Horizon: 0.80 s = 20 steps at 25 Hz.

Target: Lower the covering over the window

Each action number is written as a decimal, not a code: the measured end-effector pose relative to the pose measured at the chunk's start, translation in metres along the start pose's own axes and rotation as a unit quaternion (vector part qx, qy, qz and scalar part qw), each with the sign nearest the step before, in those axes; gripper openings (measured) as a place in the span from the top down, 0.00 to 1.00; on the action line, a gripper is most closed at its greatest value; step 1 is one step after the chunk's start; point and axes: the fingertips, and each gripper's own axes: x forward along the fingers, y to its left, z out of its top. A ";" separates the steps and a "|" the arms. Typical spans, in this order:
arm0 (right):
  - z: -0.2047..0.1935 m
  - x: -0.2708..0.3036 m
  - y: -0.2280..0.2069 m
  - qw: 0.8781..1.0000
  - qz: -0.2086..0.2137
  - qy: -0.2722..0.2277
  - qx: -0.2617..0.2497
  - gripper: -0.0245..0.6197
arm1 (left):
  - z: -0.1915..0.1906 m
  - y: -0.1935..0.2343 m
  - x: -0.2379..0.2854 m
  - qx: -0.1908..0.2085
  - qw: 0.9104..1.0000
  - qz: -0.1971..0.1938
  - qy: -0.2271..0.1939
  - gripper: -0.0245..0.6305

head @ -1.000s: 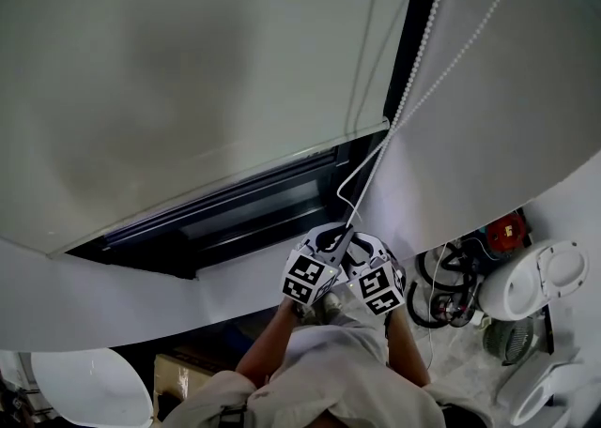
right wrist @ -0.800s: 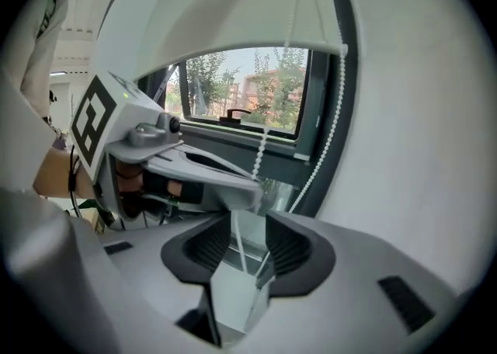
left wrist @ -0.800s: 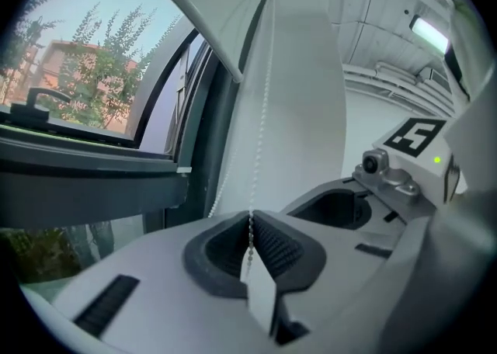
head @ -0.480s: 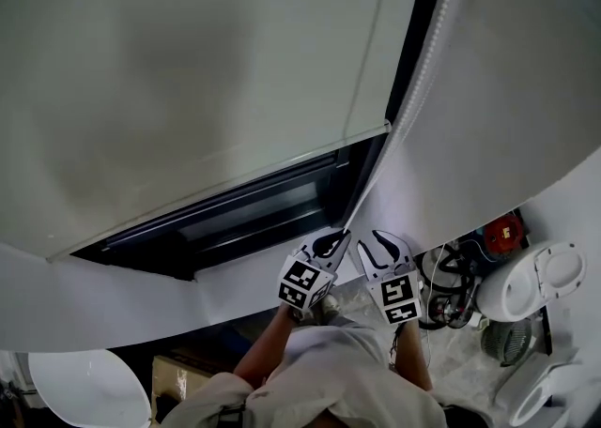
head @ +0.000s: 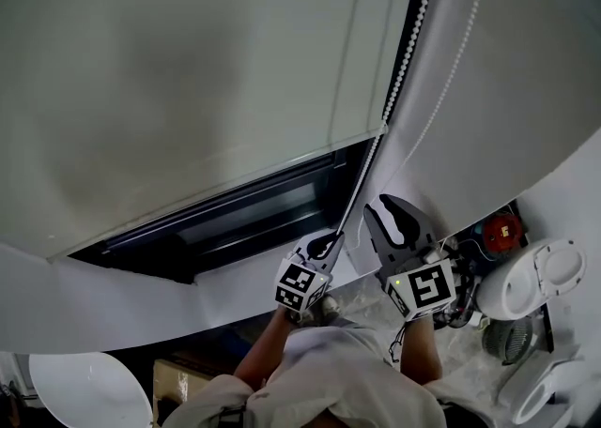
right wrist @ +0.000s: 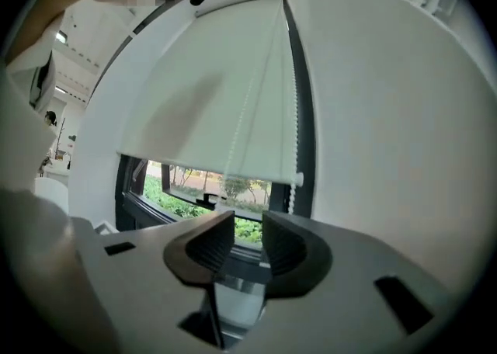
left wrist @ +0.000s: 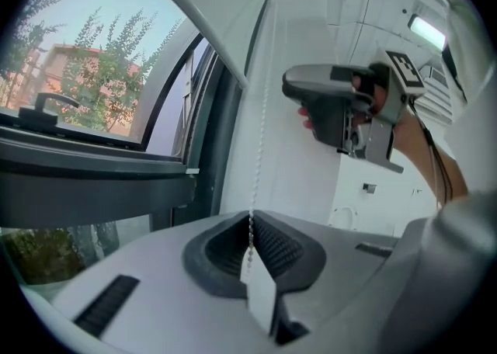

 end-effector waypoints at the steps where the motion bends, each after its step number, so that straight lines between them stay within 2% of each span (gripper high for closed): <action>1: 0.010 0.001 0.000 1.000 0.002 -0.011 -0.001 0.80 | 0.000 0.000 0.000 0.002 1.000 0.001 0.000 0.93; 11: 0.093 0.011 0.002 0.993 0.034 -0.111 0.006 0.82 | 0.000 -0.006 0.000 0.014 1.000 0.004 0.002 0.93; 15: 0.100 0.017 0.002 0.992 0.039 -0.119 0.016 0.87 | -0.002 -0.010 0.001 0.019 1.000 0.005 0.002 0.93; 16: 0.099 0.018 0.003 0.992 0.041 -0.120 0.024 0.94 | -0.002 -0.010 0.000 0.020 1.000 0.006 0.002 0.93; 20: 0.094 0.017 0.000 0.987 0.037 -0.134 0.082 0.97 | -0.005 -0.012 0.000 0.024 1.000 0.010 0.006 0.93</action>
